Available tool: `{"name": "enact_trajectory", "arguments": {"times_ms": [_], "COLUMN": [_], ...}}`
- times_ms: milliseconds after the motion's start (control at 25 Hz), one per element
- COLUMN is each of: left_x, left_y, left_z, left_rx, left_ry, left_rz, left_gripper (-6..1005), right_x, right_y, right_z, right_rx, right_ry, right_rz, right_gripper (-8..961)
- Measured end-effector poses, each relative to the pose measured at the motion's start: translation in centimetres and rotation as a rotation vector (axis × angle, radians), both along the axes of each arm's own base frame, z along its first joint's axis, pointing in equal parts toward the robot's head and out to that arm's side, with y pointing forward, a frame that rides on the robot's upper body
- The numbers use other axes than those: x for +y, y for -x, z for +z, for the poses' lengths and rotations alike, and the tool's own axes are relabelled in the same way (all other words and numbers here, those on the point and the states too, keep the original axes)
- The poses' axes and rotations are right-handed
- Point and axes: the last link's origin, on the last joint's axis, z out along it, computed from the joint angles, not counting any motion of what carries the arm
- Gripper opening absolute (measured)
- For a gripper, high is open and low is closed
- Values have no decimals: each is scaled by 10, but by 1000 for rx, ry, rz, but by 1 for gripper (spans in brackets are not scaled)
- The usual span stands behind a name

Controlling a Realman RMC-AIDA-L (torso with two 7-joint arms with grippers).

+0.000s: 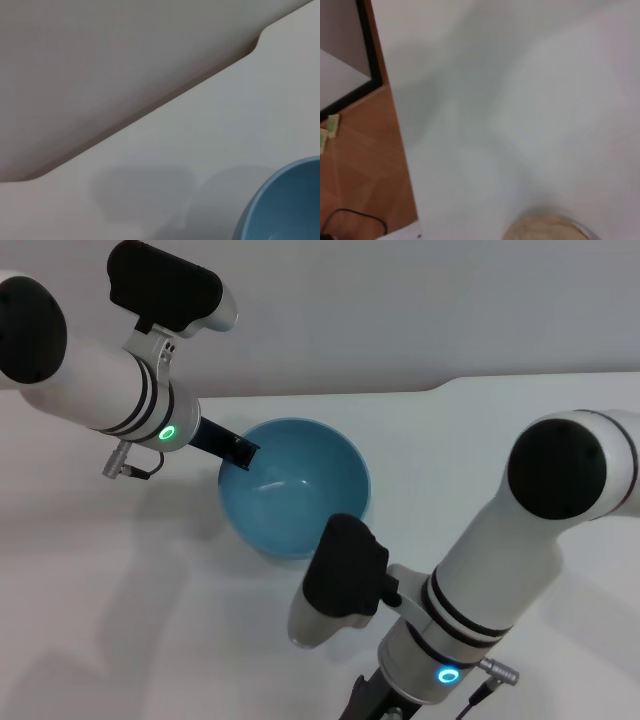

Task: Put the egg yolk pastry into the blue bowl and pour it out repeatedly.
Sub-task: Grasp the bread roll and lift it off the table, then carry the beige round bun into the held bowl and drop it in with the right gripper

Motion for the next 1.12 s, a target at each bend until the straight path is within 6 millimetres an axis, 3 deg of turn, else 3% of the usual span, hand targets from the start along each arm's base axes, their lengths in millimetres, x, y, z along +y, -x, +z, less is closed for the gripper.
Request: {"name": "enact_trajectory", "arguments": {"times_ms": [400, 640, 1120], "left_x": [0, 0, -1], "left_y": [0, -1, -2], "left_z": [0, 0, -1], "left_rx": [0, 2, 7], "left_ry": [2, 7, 18], "left_rz": [2, 2, 4], "left_gripper": [2, 1, 1], "right_x": [-3, -3, 15], "right_y": [-3, 3, 37], "right_z": [-2, 5, 47], "right_rx": [-54, -30, 114], "right_ry": [24, 24, -112], "right_rz": [91, 107, 145], "right_gripper": [169, 92, 38]}}
